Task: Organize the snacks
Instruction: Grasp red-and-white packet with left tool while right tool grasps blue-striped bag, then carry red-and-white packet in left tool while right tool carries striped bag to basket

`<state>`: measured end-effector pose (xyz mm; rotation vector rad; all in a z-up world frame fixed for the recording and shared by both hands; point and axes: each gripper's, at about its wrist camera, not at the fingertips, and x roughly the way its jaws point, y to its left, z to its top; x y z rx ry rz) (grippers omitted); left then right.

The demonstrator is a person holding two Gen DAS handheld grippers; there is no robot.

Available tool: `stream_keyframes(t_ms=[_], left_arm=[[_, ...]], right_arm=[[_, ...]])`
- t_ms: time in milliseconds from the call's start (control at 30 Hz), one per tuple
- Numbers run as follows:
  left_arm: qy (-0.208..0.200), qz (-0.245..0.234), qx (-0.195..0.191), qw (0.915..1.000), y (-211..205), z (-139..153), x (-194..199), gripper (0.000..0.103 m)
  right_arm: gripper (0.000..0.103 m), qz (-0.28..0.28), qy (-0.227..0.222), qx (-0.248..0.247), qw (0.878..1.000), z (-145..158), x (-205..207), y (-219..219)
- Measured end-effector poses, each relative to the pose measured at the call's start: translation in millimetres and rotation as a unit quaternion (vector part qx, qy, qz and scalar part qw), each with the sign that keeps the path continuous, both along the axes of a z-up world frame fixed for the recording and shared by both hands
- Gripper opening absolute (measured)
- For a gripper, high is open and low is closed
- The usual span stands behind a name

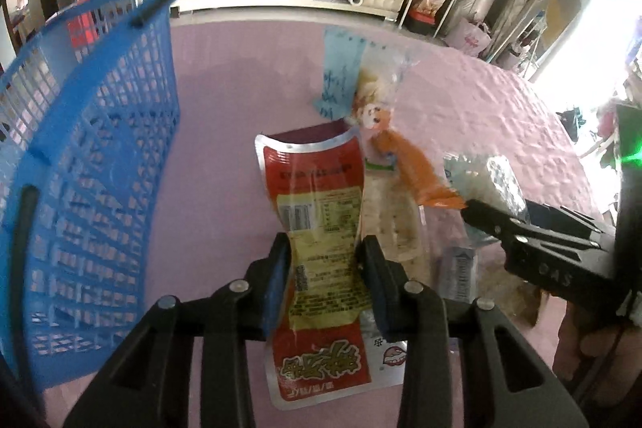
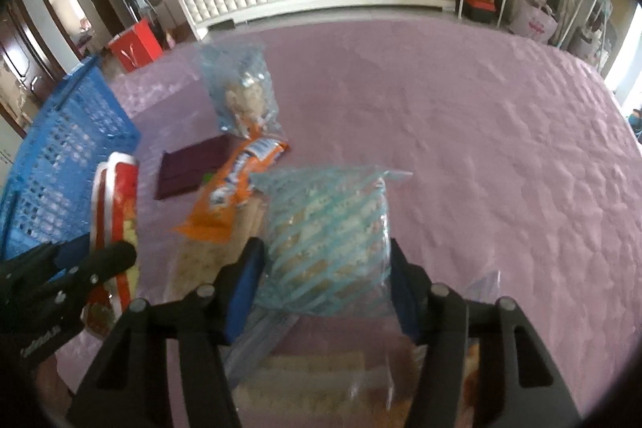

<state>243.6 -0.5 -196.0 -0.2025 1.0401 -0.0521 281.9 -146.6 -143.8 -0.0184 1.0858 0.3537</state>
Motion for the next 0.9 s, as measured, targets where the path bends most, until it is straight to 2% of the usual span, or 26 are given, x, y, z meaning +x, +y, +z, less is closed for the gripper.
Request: stream_keyframes(t_ms=[300,500,900], left_arm=[[-0.053,-0.005,-0.002,0.9986,7.7,61.8,-32.5,0.033],[-0.095,-0.008,0.013,0.9954,22.7,108.1,-60.5,0.033],[-0.137,-0.008,0.036,0.9899,88.4,167.8,-109.2,0.033]], right_arm=[[0.063,0.002,-0.060,0.024,0.998,72.8,-44.8,-3.5],[0.063,0.021,-0.096,0.034,0.995,112.4,-70.6,20.5],[0.063,0.079,-0.122,0.080,0.986,155.4,-96.6,81.8]])
